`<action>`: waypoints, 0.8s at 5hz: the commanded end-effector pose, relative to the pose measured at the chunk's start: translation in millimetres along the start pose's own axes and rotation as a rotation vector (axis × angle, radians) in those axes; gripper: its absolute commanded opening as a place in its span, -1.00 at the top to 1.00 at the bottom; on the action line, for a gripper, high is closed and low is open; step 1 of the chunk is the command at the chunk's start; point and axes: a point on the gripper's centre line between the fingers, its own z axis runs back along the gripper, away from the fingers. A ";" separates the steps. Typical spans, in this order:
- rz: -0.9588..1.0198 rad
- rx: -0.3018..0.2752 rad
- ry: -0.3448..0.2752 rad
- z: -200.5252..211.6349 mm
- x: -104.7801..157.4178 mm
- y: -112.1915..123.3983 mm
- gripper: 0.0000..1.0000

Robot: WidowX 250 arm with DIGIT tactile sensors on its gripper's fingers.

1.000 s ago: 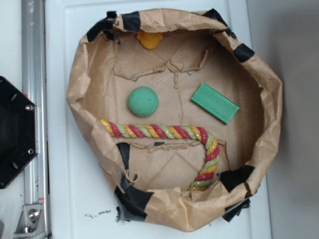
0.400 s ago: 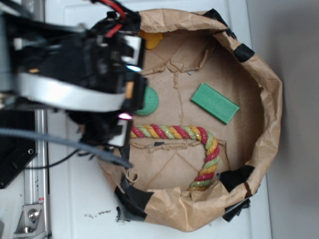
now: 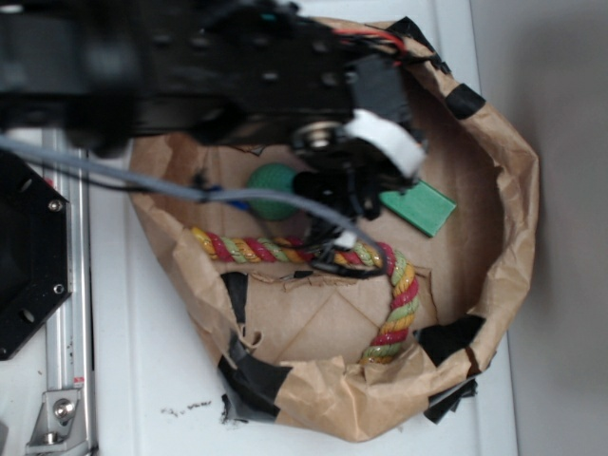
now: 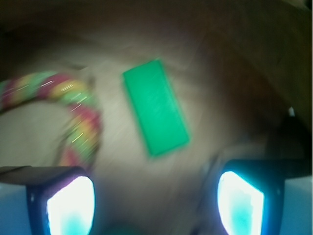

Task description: Grab the green block.

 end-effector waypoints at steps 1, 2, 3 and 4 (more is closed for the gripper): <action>-0.172 0.045 -0.033 -40.7 32.6 -6.1 -1.00; -0.200 0.015 -0.031 -54.4 24.1 -21.8 -0.55; -0.127 -0.008 -0.010 -49.5 17.4 -22.4 1.00; 0.001 -0.010 0.005 -17.7 16.5 -18.6 1.00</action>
